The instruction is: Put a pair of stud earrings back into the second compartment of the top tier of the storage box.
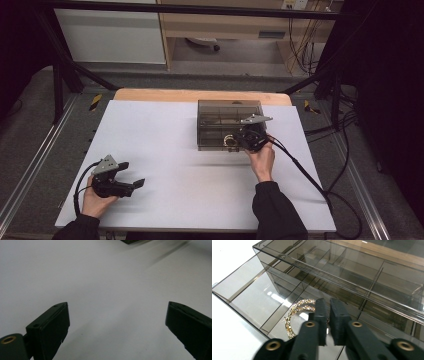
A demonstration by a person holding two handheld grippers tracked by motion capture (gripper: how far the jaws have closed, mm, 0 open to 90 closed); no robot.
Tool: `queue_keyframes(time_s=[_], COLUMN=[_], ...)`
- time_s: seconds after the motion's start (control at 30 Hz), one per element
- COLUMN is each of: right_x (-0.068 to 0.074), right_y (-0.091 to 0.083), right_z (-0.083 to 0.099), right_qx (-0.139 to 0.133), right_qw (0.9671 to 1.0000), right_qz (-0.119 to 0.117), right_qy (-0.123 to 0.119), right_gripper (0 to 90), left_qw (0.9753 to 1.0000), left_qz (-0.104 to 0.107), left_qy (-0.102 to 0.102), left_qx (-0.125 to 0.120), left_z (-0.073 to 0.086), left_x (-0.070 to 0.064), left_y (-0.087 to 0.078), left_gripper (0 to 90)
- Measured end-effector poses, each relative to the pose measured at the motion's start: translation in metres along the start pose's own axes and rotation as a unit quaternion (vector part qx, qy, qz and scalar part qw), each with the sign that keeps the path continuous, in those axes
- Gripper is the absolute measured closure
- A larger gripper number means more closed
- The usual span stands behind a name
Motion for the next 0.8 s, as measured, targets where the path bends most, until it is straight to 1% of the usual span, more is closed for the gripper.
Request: queue_keyframes(time_s=[0.07, 0.1, 0.13, 0.17, 0.2, 0.23, 0.27, 0.3, 0.47, 0.5, 0.53, 0.57, 0.63, 0.67, 0.73, 0.8], right_x=[0.000, -0.001, -0.001, -0.002, -0.002, -0.003, -0.003, -0.003, -0.005, -0.006, -0.006, -0.006, -0.009, -0.009, -0.011, -0.012], right_y=[-0.002, -0.005, -0.005, -0.007, -0.010, -0.016, -0.016, -0.018, -0.034, -0.040, -0.040, -0.042, -0.051, -0.051, -0.057, -0.062], right_z=[-0.001, -0.003, -0.003, -0.004, -0.005, -0.007, -0.007, -0.008, -0.009, -0.009, -0.009, -0.009, -0.007, -0.007, -0.005, -0.002], right_qx=[-0.005, -0.014, -0.014, -0.018, -0.025, -0.032, -0.032, -0.032, -0.047, -0.052, -0.052, -0.055, -0.063, -0.063, -0.069, -0.066], right_qw=[1.0000, 0.9999, 0.9999, 0.9998, 0.9997, 0.9994, 0.9994, 0.9994, 0.9984, 0.9979, 0.9979, 0.9977, 0.9969, 0.9969, 0.9966, 0.9962], right_qz=[-0.002, -0.002, -0.002, -0.003, -0.005, -0.009, -0.009, -0.011, -0.025, -0.031, -0.031, -0.031, -0.033, -0.033, -0.033, -0.044], right_qy=[0.000, 0.001, 0.001, 0.003, 0.006, 0.008, 0.008, 0.010, 0.018, 0.026, 0.026, 0.027, 0.032, 0.032, 0.032, 0.037], right_gripper=[78.1, 74.3, 74.3, 72.0, 71.0, 67.2, 67.2, 64.7, 45.5, 37.6, 37.6, 33.7, 21.9, 21.9, 14.1, 9.6], left_qw=[1.0000, 1.0000, 1.0000, 1.0000, 1.0000, 1.0000, 1.0000, 1.0000, 1.0000, 1.0000, 1.0000, 1.0000, 1.0000, 1.0000, 1.0000, 1.0000], left_qz=[0.000, 0.000, 0.000, 0.000, 0.000, 0.000, 0.000, 0.000, 0.001, 0.001, 0.001, 0.000, 0.001, 0.001, 0.001, 0.001], left_qy=[0.000, 0.000, 0.000, 0.000, 0.000, 0.000, -0.001, 0.000, 0.000, 0.000, 0.000, 0.000, -0.001, 0.000, 0.000, -0.001], left_qx=[0.000, 0.000, 0.000, 0.001, 0.001, 0.001, 0.000, 0.001, 0.001, 0.001, 0.002, 0.002, 0.002, 0.003, 0.003, 0.003], left_z=[0.000, 0.000, 0.000, 0.000, 0.000, 0.000, 0.000, 0.000, 0.000, 0.000, 0.000, 0.000, 0.000, 0.001, 0.001, 0.001], left_x=[0.000, 0.000, 0.000, 0.000, 0.000, 0.000, 0.000, 0.000, 0.000, 0.000, 0.000, 0.000, 0.000, 0.000, 0.000, 0.000], left_y=[0.000, 0.000, 0.000, 0.000, 0.000, 0.000, 0.000, 0.000, 0.000, 0.000, 0.000, 0.000, 0.001, 0.001, 0.001, 0.001], left_gripper=[5.2, 5.2, 5.2, 5.2, 5.2, 5.2, 5.2, 5.2, 5.2, 5.2, 5.2, 5.1, 5.1, 5.1, 5.1, 5.1])
Point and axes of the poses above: each handheld gripper's, and its own axes: y roughly forward along the jaws, z roughly out of its underside, x roughly to its left, the point moved 8 cm from there along y, roughly forward along the jaws, and after that the axes turned 11 degrees about z, right-handed, at the moved point
